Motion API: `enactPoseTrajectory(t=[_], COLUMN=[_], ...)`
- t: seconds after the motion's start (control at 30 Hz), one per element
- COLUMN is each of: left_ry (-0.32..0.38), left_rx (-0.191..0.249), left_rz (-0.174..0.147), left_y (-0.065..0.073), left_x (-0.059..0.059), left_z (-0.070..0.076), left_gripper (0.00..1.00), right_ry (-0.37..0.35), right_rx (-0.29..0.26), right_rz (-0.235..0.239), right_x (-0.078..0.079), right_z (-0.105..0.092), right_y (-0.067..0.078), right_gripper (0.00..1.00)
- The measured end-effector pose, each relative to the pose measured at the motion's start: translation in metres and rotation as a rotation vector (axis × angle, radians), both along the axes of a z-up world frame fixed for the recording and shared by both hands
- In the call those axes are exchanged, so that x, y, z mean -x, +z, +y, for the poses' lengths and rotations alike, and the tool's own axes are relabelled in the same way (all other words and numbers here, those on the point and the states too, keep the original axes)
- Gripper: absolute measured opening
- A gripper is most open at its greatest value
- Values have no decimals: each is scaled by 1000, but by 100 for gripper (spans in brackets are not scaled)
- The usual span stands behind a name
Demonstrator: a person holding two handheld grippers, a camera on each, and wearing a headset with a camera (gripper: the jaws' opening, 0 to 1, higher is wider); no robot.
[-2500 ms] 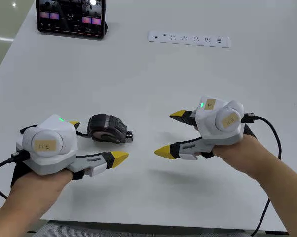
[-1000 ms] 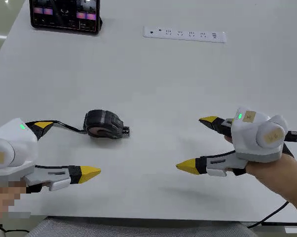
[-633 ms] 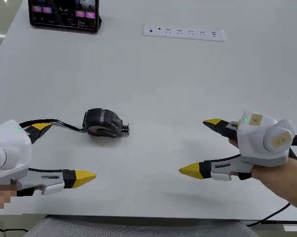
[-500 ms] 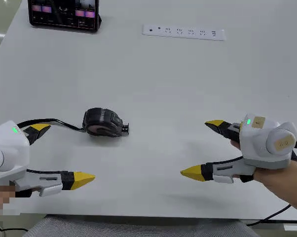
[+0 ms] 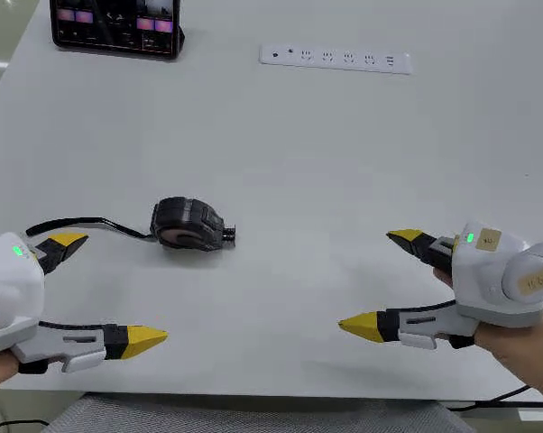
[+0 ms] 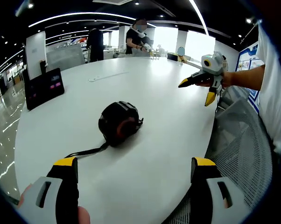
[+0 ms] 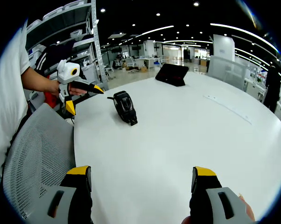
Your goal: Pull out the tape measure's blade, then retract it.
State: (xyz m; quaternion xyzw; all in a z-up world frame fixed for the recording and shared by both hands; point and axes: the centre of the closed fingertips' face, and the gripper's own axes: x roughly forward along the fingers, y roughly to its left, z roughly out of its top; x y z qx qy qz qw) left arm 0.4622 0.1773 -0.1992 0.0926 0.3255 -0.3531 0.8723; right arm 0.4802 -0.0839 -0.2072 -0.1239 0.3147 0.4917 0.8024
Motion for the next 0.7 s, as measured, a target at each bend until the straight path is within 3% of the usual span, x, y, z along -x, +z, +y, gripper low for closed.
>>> enactPoseTrajectory(t=[0.3, 0.7], left_ry=[-12, -5], left_rx=[-6, 18], left_rz=[-5, -15], left_y=[0, 1], left_x=[5, 8], left_z=[-1, -4], left_gripper=[99, 99], right_ry=[-19, -21], right_rx=[-3, -7], right_rz=[1, 13], right_x=[1, 4], right_z=[-5, -6], right_y=[-2, -6], right_gripper=[88, 89])
